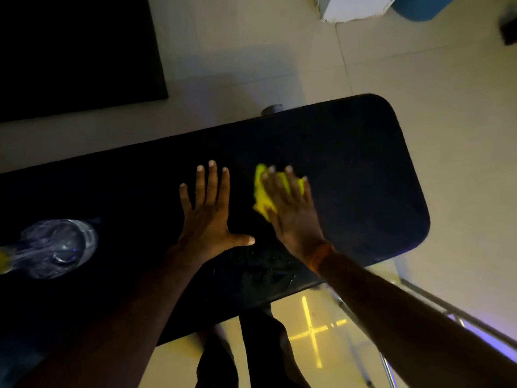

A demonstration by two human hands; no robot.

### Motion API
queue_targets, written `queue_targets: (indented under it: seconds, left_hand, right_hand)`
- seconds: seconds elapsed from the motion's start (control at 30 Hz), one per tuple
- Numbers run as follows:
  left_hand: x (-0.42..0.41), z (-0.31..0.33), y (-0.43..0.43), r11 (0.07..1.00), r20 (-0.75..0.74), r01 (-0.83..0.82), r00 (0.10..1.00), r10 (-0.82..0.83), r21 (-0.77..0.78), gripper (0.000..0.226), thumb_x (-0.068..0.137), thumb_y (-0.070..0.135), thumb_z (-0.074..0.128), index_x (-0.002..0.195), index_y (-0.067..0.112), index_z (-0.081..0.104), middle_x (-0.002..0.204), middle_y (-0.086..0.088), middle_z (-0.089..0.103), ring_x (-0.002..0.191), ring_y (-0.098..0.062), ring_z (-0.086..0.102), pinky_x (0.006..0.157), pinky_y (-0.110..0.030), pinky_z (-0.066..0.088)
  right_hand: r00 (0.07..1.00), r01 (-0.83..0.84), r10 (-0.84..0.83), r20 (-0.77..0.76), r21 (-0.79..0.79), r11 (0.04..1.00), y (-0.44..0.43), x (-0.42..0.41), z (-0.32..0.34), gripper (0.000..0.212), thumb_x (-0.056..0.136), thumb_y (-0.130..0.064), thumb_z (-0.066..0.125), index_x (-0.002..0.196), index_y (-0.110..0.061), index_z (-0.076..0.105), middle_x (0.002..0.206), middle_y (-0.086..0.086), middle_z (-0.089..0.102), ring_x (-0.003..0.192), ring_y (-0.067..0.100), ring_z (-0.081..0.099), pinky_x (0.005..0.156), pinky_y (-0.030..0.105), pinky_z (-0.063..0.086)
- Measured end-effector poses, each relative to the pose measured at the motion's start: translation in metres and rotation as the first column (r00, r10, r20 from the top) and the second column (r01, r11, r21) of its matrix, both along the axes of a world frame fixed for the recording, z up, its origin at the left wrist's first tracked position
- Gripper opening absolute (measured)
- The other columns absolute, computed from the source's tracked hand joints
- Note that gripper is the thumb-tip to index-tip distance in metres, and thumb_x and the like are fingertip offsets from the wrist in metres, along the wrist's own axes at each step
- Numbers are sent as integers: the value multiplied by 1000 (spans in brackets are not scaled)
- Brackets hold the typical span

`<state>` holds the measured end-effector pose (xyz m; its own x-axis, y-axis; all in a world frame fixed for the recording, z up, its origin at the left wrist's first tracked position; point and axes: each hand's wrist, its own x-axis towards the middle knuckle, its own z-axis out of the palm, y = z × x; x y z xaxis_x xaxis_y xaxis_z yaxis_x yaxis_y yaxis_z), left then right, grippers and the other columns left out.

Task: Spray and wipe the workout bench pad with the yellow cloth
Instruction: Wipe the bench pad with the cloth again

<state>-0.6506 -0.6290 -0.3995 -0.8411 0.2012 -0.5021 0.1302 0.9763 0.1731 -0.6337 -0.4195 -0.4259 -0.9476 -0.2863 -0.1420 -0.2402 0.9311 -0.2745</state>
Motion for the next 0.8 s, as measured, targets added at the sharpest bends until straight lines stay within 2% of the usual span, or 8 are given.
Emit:
queue_targets:
  seconds: [0.1, 0.23, 0.37, 0.43, 0.53, 0.6, 0.7, 0.8]
  left_hand:
    - [13, -4, 7, 1000, -33, 17, 999, -17, 13, 158, 45, 93, 64, 159, 20, -17, 166, -14, -26, 153, -33, -25, 118, -66, -3]
    - [37, -9, 3, 997, -56, 78, 995, -77, 18, 156, 47, 93, 63, 158, 23, -21, 166, -11, -27, 153, -30, -26, 119, -63, -7]
    - [58, -8, 1, 989, -55, 148, 988, -147, 11, 154, 49, 93, 63, 157, 24, -23, 165, -12, -29, 153, -31, -26, 120, -63, -6]
    - [66, -8, -3, 983, -52, 183, 982, -183, 5, 154, 50, 93, 63, 158, 23, -22, 165, -12, -29, 153, -32, -25, 121, -64, -5]
    - [74, -8, -6, 976, -38, 215, 976, -214, 26, 155, 49, 94, 62, 158, 21, -23, 165, -13, -31, 152, -33, -28, 120, -64, -8]
    - [76, -8, -6, 975, -36, 217, 976, -216, 38, 156, 50, 93, 63, 157, 21, -25, 164, -13, -32, 151, -33, -30, 119, -63, -11]
    - [77, -9, -4, 977, -55, 208, 977, -205, 50, 155, 50, 91, 65, 157, 21, -23, 164, -13, -32, 151, -32, -32, 118, -61, -14]
    - [79, -14, -5, 976, -76, 215, 974, -211, 45, 154, 50, 94, 61, 157, 22, -23, 164, -13, -31, 151, -32, -30, 118, -61, -14]
  right_hand:
    - [992, -116, 118, -32, 50, 992, 32, 22, -3, 59, 108, -43, 28, 163, -23, 20, 171, -1, 18, 159, 30, 10, 125, 60, 19]
    - [834, 552, -550, 44, -58, 832, 7, 48, 7, 58, 109, -42, 28, 162, -21, 22, 171, -1, 14, 159, 32, 1, 129, 56, 7]
    - [999, 19, -19, 37, 8, 1000, 2, 95, 9, 59, 108, -42, 31, 163, -21, 20, 171, 1, 16, 159, 32, 7, 126, 58, 18]
    - [987, 162, -160, -26, 80, 984, 33, 88, 7, 56, 110, -41, 30, 162, -22, 22, 170, 1, 20, 159, 32, 10, 125, 59, 18]
    - [742, 669, -666, 80, -16, 743, 32, 85, 10, 58, 110, -43, 25, 164, -25, 11, 173, -3, 6, 159, 28, -7, 129, 54, 4]
    - [787, 616, -613, 68, -56, 786, -6, 108, 8, 59, 110, -44, 24, 164, -24, 11, 173, -2, 6, 159, 29, -8, 129, 54, 3]
    - [973, 227, -226, 52, -28, 973, -23, 148, 4, 58, 110, -44, 26, 164, -25, 15, 172, -3, 12, 160, 29, 1, 128, 56, 10]
    - [920, 391, -392, -4, 54, 919, 21, 128, -1, 58, 110, -47, 21, 163, -26, 18, 171, -3, 16, 160, 28, 4, 127, 58, 9]
